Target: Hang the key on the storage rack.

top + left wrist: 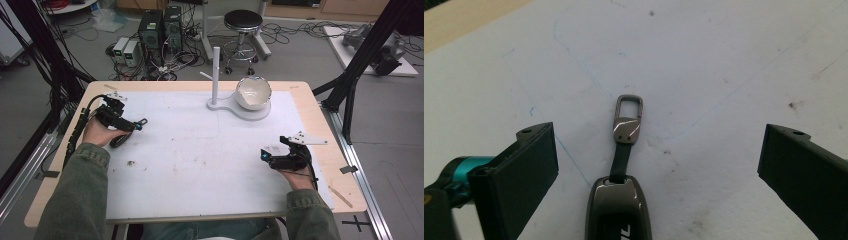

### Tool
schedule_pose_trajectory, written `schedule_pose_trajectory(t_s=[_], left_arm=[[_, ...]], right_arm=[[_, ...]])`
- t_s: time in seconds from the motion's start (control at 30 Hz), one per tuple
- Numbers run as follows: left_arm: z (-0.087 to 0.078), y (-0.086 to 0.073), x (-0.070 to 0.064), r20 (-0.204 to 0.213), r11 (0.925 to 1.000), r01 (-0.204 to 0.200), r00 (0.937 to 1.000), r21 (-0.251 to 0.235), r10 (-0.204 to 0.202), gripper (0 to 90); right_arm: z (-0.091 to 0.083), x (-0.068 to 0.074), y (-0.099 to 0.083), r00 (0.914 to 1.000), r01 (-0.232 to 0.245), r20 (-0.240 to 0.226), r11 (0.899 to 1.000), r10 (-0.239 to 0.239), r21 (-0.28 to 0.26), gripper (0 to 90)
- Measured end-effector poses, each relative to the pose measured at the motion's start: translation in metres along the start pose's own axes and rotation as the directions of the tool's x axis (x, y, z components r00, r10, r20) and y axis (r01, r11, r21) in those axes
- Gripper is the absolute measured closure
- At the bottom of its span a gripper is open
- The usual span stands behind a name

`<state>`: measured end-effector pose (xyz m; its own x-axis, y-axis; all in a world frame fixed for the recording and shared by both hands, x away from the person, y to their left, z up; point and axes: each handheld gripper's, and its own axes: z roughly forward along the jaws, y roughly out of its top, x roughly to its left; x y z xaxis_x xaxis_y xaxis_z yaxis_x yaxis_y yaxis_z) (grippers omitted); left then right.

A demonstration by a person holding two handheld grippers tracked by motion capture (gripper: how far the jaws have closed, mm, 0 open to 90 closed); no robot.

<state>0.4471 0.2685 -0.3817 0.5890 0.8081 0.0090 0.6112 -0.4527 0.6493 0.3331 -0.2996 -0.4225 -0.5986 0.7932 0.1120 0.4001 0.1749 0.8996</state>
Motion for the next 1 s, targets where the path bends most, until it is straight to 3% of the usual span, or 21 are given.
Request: schedule_pose_trajectory(t_s=[0.1, 0.23, 0.37, 0.53, 0.6, 0.7, 0.77, 0.93, 1.0], left_arm=[[0.006, 0.003, 0.01, 0.027, 0.9994, 0.021, 0.9994, 0.028, -0.021, 3.2], [0.018, 0.008, 0.021, 0.033, 0.9957, 0.04, 0.9985, 0.083, -0.043, 4.0], [0.029, 0.011, 0.029, 0.041, 0.9847, 0.028, 0.9985, 0.172, -0.036, 5.3], [0.033, 0.012, 0.038, 0.046, 0.978, 0.057, 0.9967, 0.201, -0.067, 5.3], [0.035, 0.011, 0.038, 0.045, 0.9703, 0.04, 0.9976, 0.239, -0.052, 6.4], [0.038, 0.01, 0.031, 0.067, 0.9662, 0.021, 0.997, 0.257, -0.04, 7.5], [0.041, 0.01, 0.025, 0.074, 0.9601, -0.017, 0.9973, 0.279, -0.004, 9.0], [0.042, 0.015, 0.019, 0.091, 0.9639, -0.03, 0.9958, 0.264, 0.005, 14.8], [0.043, 0.014, 0.02, 0.086, 0.9605, -0.024, 0.9963, 0.277, 0.0, 20.9]], right_arm=[[0.0, 0.0, -0.001, 1.0, -0.003, -0.002, 1.0, 0.003, 0.0, 0.5], [0.0, 0.001, -0.002, 0.9999, 0.004, -0.011, 1.0, -0.004, 0.004, 0.5], [-0.001, 0.001, -0.002, 0.9999, 0.001, -0.012, 1.0, -0.001, 0.005, 0.5], [-0.003, -0.001, -0.003, 0.9999, -0.009, -0.005, 1.0, 0.009, 0.005, 0.5], [-0.003, -0.001, -0.003, 1.0, -0.001, -0.005, 1.0, 0.001, 0.002, 0.5], [-0.004, 0.0, -0.003, 1.0, -0.004, 0.002, 1.0, 0.004, 0.006, 0.5], [-0.004, 0.0, -0.004, 1.0, -0.007, 0.001, 1.0, 0.007, 0.008, 0.6], [-0.004, 0.001, -0.004, 1.0, -0.007, 0.004, 1.0, 0.007, 0.015, 0.6], [-0.004, 0.0, -0.004, 1.0, -0.005, 0.004, 1.0, 0.005, 0.014, 0.5]])
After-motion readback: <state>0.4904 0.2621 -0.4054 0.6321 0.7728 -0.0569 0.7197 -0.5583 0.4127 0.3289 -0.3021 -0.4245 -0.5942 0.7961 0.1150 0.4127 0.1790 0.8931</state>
